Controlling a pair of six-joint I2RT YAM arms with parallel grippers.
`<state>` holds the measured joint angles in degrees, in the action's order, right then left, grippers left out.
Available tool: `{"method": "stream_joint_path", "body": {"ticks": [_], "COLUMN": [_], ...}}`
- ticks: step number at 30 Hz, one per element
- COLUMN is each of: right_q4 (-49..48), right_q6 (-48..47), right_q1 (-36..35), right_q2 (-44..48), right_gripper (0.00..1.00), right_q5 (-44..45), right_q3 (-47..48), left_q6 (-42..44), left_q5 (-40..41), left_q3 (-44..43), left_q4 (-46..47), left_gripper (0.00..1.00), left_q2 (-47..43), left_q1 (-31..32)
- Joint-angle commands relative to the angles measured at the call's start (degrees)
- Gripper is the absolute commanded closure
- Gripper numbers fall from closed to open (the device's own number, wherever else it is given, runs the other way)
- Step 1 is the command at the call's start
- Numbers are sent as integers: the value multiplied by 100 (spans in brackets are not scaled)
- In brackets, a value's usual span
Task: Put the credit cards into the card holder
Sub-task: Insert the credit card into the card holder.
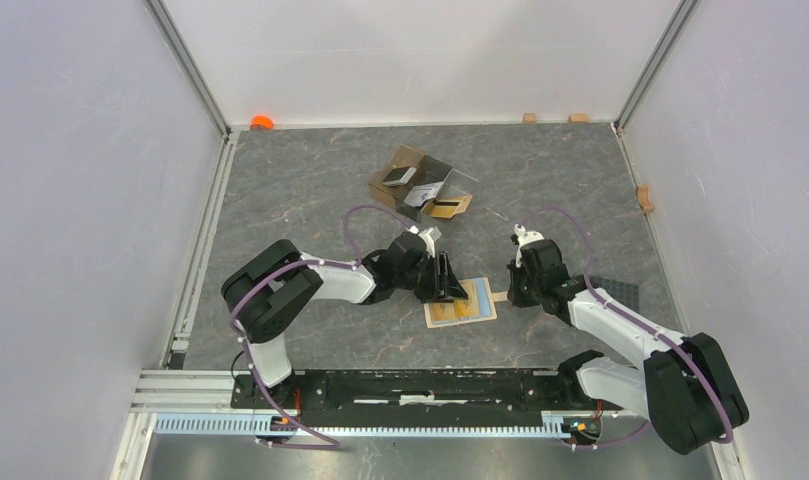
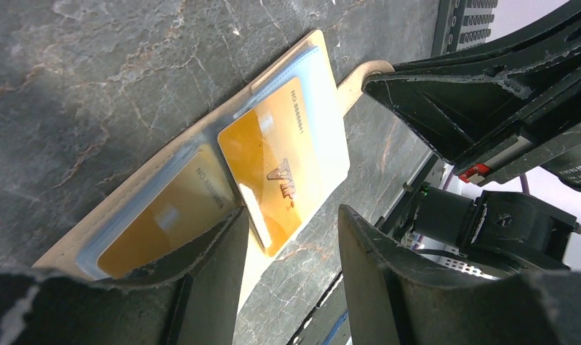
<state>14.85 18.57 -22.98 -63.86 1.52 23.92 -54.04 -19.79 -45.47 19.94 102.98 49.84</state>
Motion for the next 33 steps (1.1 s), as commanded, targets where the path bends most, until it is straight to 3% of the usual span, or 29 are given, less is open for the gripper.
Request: {"method": "stream_joint_path", "body": {"ticks": [1,21,23,28,33], "right_q4": [59,94,215,490,669], "right_q6": [-118,-128,-139,-235,-301], "right_q1": [24,24,22,28,23], "right_q2": [-131,-146,-70,391,814], "right_gripper": [100,100,95,60,44], "right_q5": [138,102,103,51,-412], "right_q3": [91,151,236,504,770], "left_q6": [8,-136,-25,419,640], "left_q5": [81,59,123,591,954], "left_q3": [-155,-820,-849,-804,-455], "left_q4": [-166,-127,-311,-1143,-1646], "left_gripper": [43,41,39,28,18], "left_q2": [245,463,343,-376,-1213], "left_q1": [52,421,421,416,411]}}
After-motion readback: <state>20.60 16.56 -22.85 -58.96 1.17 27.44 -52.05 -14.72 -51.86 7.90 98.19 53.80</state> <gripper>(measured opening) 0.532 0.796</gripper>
